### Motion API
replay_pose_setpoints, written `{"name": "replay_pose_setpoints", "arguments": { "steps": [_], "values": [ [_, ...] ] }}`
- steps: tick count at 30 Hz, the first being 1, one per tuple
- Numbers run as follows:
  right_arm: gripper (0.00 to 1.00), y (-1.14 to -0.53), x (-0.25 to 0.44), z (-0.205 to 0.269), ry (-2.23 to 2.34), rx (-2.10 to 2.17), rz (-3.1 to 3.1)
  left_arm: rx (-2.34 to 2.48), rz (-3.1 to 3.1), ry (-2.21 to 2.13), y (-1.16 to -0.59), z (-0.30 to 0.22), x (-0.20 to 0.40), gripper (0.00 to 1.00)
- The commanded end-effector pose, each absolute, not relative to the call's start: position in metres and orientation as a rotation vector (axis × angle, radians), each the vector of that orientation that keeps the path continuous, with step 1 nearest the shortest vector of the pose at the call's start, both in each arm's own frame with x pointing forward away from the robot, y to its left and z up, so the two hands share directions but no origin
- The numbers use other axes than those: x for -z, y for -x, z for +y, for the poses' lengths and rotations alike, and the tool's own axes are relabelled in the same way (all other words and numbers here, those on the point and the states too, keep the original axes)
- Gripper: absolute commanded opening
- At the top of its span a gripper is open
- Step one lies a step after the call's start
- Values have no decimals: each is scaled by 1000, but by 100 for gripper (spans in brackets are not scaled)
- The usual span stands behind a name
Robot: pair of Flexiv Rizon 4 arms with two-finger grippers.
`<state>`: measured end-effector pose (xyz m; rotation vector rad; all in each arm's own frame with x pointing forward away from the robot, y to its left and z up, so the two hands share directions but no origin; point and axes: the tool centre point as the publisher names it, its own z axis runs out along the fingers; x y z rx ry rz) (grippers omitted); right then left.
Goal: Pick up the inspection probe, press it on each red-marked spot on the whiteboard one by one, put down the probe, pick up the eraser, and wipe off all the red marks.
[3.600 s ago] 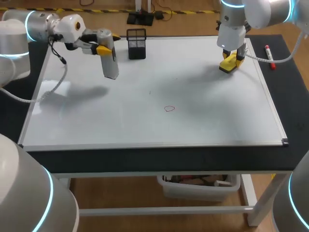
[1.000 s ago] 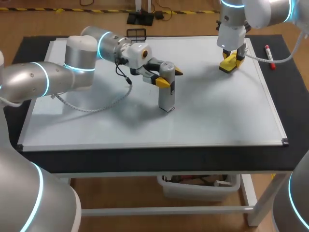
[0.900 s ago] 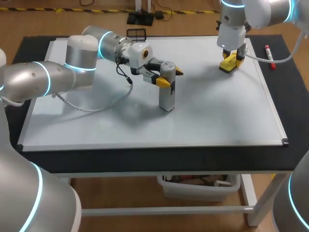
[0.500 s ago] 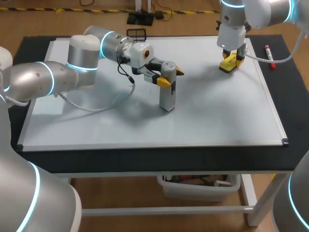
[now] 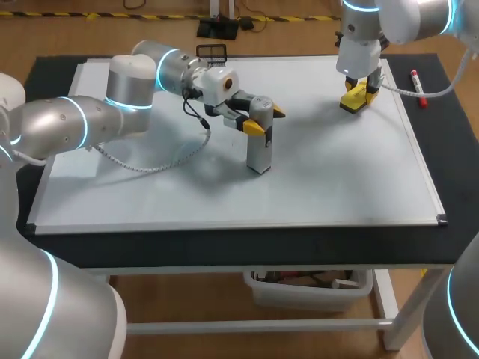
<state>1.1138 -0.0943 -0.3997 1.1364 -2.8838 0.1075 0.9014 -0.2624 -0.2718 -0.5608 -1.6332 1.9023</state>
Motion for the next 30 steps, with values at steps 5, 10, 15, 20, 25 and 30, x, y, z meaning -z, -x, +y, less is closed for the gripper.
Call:
{"name": "replay_pose_setpoints", "arguments": {
  "steps": [5,10,15,20,25,30],
  "values": [
    [0,-1114,398,-95,-1138,-112,-2880,-1892,-1630,560,-906,-263,277,0],
    [0,-1114,398,-95,-1138,-112,-2880,-1888,-1630,560,-906,-263,277,0],
    [0,-1114,398,-95,-1138,-112,-2880,-1886,-1629,562,-906,-263,277,0],
    [0,-1114,398,-95,-1138,-112,-2880,-1883,-1628,562,-907,-263,278,0],
    [0,-1114,398,-95,-1138,-112,-2880,-1882,-1626,560,-907,-263,279,0],
    [0,-1114,398,-95,-1138,-112,-2880,-1903,-1617,561,-909,-257,271,0]
  ]
}}
